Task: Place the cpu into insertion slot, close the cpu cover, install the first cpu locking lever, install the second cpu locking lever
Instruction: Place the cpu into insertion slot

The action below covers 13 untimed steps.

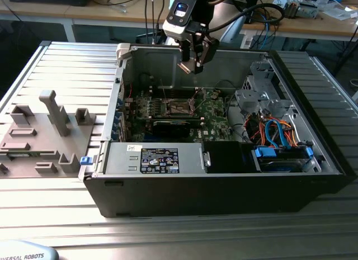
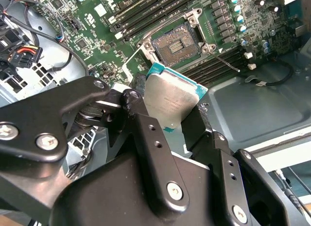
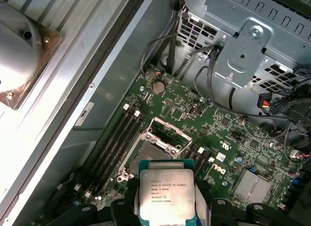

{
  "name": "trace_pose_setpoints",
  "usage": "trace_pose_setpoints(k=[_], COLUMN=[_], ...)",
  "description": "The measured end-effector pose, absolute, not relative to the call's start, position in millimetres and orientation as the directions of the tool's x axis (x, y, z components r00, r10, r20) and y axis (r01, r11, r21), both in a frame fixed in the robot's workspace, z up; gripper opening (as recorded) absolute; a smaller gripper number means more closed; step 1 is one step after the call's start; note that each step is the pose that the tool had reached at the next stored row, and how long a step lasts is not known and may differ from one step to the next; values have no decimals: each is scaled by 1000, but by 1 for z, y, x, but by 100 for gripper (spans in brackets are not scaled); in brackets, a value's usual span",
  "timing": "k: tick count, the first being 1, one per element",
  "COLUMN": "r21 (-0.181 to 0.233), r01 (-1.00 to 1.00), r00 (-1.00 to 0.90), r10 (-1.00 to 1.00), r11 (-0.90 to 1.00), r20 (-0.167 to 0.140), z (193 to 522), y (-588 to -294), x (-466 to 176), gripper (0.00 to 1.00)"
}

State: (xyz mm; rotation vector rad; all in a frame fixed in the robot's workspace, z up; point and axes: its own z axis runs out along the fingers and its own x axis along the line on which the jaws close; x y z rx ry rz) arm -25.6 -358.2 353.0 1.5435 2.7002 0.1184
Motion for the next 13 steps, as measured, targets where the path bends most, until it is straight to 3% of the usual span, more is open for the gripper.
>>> trace_pose_setpoints(k=[13], r21=[80], r01=[864], r00=[-499], r10=[866], r11=[497], r20=[12], z=[353], y=[-358], x=[-26], gripper=[54])
